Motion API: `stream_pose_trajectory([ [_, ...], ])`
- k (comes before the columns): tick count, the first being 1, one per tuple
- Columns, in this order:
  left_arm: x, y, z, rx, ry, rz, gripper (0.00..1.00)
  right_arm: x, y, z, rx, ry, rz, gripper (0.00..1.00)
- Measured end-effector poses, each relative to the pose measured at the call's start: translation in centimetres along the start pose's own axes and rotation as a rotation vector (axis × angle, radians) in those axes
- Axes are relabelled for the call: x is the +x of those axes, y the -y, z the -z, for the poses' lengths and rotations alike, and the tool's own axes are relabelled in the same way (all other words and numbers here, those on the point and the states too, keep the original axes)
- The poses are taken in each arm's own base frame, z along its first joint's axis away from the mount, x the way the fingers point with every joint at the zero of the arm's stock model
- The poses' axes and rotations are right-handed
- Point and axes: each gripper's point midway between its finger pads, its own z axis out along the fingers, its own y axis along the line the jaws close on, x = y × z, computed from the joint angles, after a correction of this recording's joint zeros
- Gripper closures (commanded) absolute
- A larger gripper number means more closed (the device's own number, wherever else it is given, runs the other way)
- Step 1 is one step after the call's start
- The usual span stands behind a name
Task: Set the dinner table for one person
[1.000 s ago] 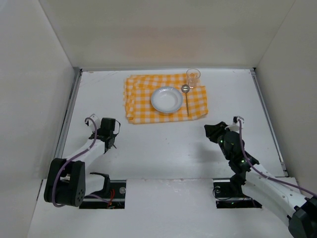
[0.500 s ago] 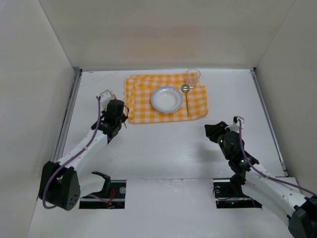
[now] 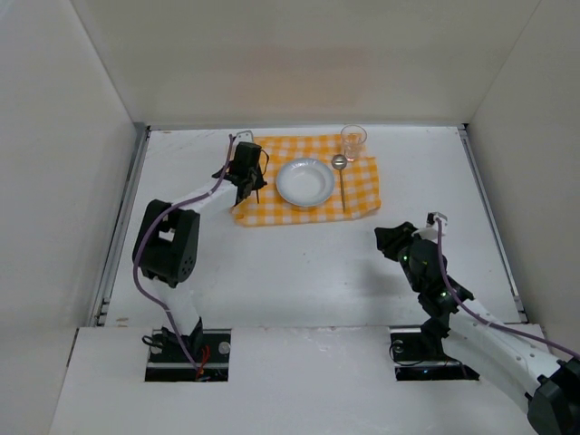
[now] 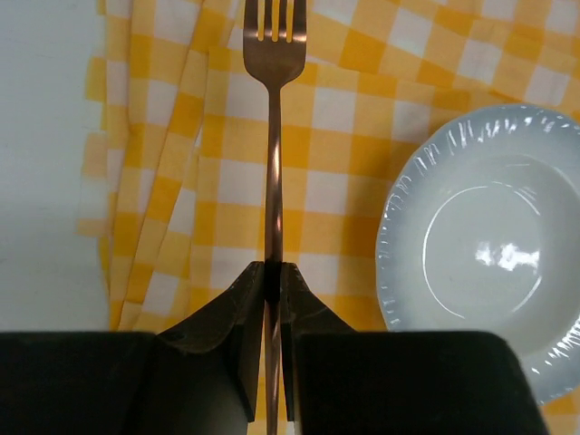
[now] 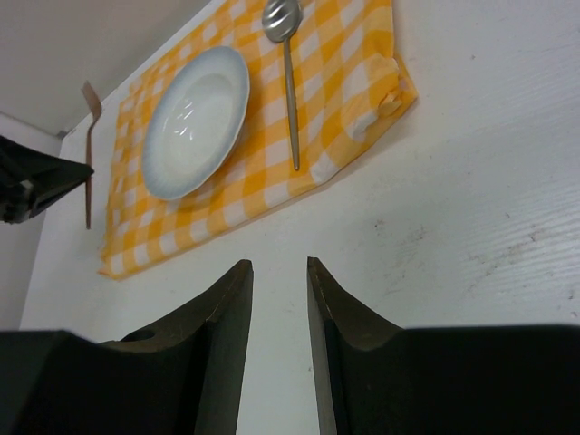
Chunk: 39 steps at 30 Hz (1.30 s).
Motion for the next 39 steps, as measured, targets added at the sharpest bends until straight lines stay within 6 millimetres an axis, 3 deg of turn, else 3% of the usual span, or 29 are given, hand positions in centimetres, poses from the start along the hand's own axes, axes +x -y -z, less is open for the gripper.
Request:
stream_pose_trajectory([
  [7,1.8,1.1,-3.1,0.014,-0.059,-0.047,0.99,0.2,0.1,-0.2,0.005,-0.004,0.006,0.63],
  [13,2.4,1.6,-3.7,0.017,-0.070,-0.059,0.98,0.4,0.2,-0.3,0.012,-0.009,0.009,0.63],
  [22,3.8,0.7,-4.4,-0.023,-0.099,-0.071,0.93,0.3,0.3,-0.3,0.013,-0.006,0.009,0.63],
  [32,3.4,0.0,-4.3,-0.065,-0.079,-0.072,0.50,0.3,0.2,-0.3,0.012,-0.004,0.008,0.60],
  [37,1.5,-0.5,-1.2,-0.079,-0.025,-0.060,0.38,0.3,0.2,-0.3,0.012,-0.003,0.008,0.55],
  [38,0.6,-0.5,-0.2,-0.075,0.001,-0.050,0.30,0.2,0.2,-0.3,0.012,-0.003,0.008,0.54],
  [39,-0.4,-0.4,1.1,-0.068,0.031,-0.039,0.00,0.2,0.2,-0.3,0.012,-0.003,0.008,0.53],
])
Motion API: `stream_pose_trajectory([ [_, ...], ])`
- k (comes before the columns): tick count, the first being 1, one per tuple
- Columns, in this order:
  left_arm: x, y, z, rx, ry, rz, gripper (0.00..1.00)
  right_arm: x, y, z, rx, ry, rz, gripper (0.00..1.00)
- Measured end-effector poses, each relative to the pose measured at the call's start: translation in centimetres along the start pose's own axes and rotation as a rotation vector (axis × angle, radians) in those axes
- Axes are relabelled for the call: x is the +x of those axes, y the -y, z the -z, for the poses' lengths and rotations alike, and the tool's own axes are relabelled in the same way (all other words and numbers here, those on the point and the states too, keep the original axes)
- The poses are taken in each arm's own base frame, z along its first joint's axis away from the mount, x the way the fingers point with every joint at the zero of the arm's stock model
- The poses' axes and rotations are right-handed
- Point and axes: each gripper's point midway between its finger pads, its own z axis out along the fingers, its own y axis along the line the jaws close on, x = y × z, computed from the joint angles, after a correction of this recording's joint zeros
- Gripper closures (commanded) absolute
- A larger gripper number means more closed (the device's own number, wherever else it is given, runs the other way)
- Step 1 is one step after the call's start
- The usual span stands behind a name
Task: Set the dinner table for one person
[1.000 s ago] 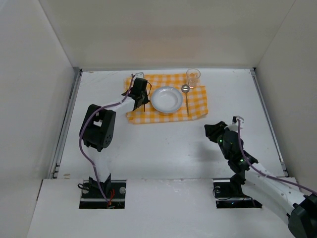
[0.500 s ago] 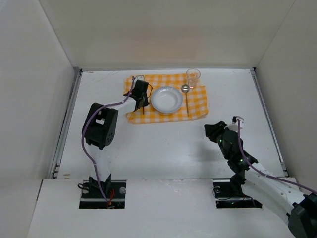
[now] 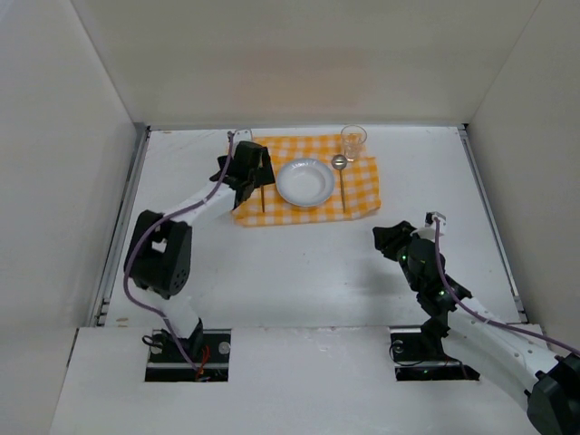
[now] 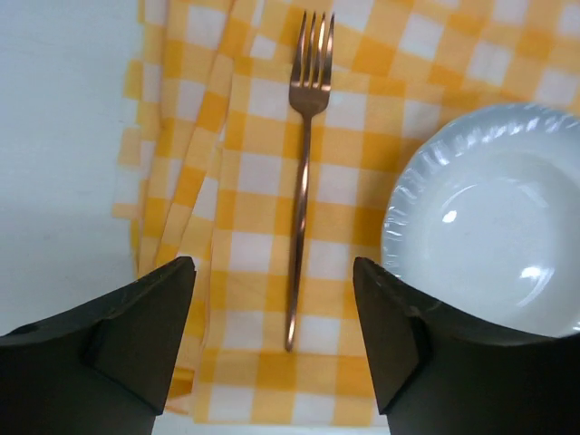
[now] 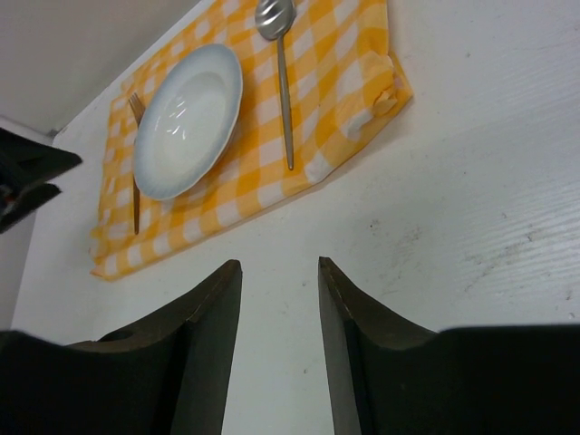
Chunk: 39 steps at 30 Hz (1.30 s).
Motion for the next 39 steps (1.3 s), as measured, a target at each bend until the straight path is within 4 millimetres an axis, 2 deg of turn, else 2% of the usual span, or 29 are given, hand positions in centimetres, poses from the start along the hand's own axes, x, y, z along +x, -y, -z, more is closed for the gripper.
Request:
stream_pose_trajectory([
  [3,-2.8,-0.1,3.9,0.038,0.093,0.055,0.00,0.0,0.0,0.0,0.001,0.001,0.000,0.49],
  [6,-4.1,-0.9,7.6,0.067,0.166,0.098,0.00,-0.1,0.1,0.0,0.003,0.003,0.001,0.44],
  [9,-2.8,-2.7,10.3,0.073,0.190,0.133,0.00,-0.1,0.1,0.0,0.007,0.005,0.004,0.36],
  [12,0.5,-5.5,11.9,0.044,0.174,0.179,0.00,0.1,0.3,-0.2,0.017,0.005,0.011,0.28],
  [15,4.2,-8.5,12.8,-0.008,0.130,0.234,0.00,0.7,0.6,-0.3,0.031,-0.013,0.024,0.22],
  [18,7.1,-10.5,13.4,-0.054,0.086,0.286,0.00,1.0,0.7,-0.5,0.038,-0.018,0.031,0.17],
  [24,12.1,-11.6,14.2,-0.061,0.023,0.360,0.00,1.4,1.3,-1.1,0.070,-0.016,0.046,0.08],
  [27,13.9,-11.7,14.1,-0.060,-0.009,0.381,0.00,1.9,1.9,-1.5,0.094,-0.025,0.061,0.04],
  [30,14.8,-11.4,14.1,-0.047,-0.032,0.390,0.00,2.4,2.4,-1.8,0.119,-0.031,0.073,0.03],
  [33,14.6,-10.3,14.1,-0.007,-0.027,0.397,0.00,2.9,3.0,-2.1,0.140,-0.042,0.089,0.02],
  [39,14.9,-9.1,13.9,0.024,-0.046,0.377,0.00,2.6,2.9,-2.2,0.138,-0.027,0.091,0.01],
])
